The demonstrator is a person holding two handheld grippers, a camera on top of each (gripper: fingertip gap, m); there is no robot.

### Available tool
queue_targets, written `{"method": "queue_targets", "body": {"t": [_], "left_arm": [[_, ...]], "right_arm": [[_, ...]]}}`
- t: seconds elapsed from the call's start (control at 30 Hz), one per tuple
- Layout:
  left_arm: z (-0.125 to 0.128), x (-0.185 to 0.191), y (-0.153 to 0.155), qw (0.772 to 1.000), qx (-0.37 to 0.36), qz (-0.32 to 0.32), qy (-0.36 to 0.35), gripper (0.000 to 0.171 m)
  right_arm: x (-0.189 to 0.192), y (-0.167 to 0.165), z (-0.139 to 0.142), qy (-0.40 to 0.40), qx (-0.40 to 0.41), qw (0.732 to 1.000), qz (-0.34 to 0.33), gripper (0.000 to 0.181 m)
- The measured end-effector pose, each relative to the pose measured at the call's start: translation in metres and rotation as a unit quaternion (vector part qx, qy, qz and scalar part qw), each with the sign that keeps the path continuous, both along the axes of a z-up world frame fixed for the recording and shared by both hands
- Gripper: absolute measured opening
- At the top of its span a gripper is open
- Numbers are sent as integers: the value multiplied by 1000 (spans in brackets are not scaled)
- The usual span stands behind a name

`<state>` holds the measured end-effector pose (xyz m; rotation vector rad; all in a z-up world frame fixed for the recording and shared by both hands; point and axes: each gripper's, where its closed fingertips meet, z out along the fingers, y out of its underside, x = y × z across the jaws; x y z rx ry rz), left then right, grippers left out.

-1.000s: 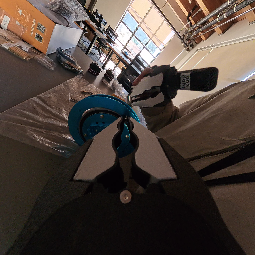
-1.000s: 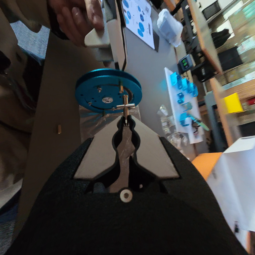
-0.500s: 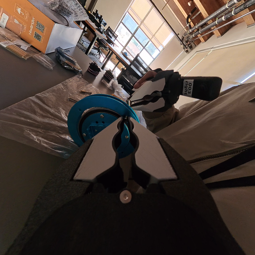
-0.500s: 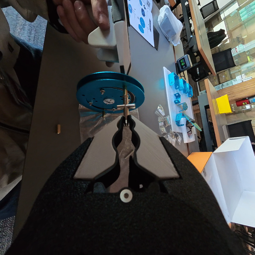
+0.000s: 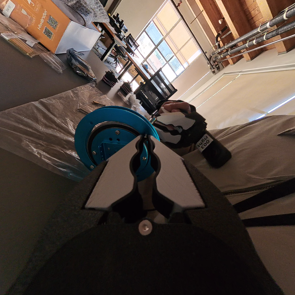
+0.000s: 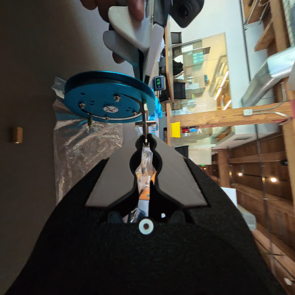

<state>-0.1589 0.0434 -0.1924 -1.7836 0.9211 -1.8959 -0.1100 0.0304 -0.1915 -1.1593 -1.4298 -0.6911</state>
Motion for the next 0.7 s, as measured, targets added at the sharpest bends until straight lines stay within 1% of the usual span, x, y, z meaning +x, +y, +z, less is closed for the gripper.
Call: {"method": "queue_targets", "body": {"t": [0.1,0.13,0.2,0.3,0.4,0.5,0.57,0.67,0.7], "left_arm": [[0,0,2,1000,-10,-1,0,2],[0,0,2,1000,-5,0,2,2],[0,-1,2,1000,9,0,7,2],[0,-1,-1,1000,11,-3,5,2],[0,0,-3,1000,14,-7,3,2],[0,1,-5,1000,18,-8,2,2],[0,1,-4,1000,14,-3,-1,2],[0,1,-5,999,33,1,5,2],[-1,1,-6,999,37,-1,6,2]], "right_arm": [[0,2,1,-38,45,998,5,6],[0,3,0,-39,36,999,7,6],[-2,1,1,-2,-22,1000,18,6],[-2,-1,0,53,-134,989,30,5],[-1,-2,-7,94,-248,964,29,6],[-1,-4,-13,136,-347,928,22,6],[-2,-4,-14,161,-390,907,15,6],[-2,-7,-15,184,-443,877,4,6],[-3,-9,-17,193,-476,858,-7,6]]}}
